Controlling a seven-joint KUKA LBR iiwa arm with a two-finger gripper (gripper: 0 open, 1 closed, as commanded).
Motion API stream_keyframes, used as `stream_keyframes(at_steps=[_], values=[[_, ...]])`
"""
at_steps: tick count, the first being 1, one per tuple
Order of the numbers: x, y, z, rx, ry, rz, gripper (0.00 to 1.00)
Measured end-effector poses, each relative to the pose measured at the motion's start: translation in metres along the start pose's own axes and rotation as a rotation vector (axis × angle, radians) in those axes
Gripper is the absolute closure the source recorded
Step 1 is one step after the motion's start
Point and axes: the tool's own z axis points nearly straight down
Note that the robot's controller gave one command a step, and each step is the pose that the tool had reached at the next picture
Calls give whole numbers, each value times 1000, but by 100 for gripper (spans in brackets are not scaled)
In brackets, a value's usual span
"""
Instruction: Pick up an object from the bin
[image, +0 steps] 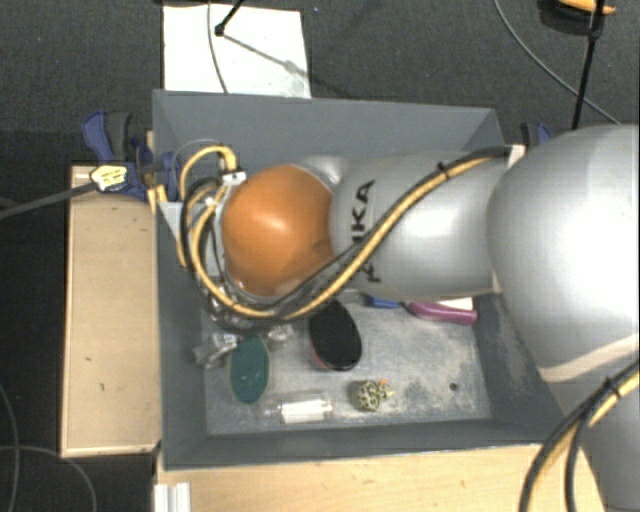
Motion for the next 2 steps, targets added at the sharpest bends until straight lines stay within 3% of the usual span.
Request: stream_keyframes(at_steps=[1,2], values=[[0,0,0,-2,1,4,100],[-1,-1,-39,5,3,12,100]])
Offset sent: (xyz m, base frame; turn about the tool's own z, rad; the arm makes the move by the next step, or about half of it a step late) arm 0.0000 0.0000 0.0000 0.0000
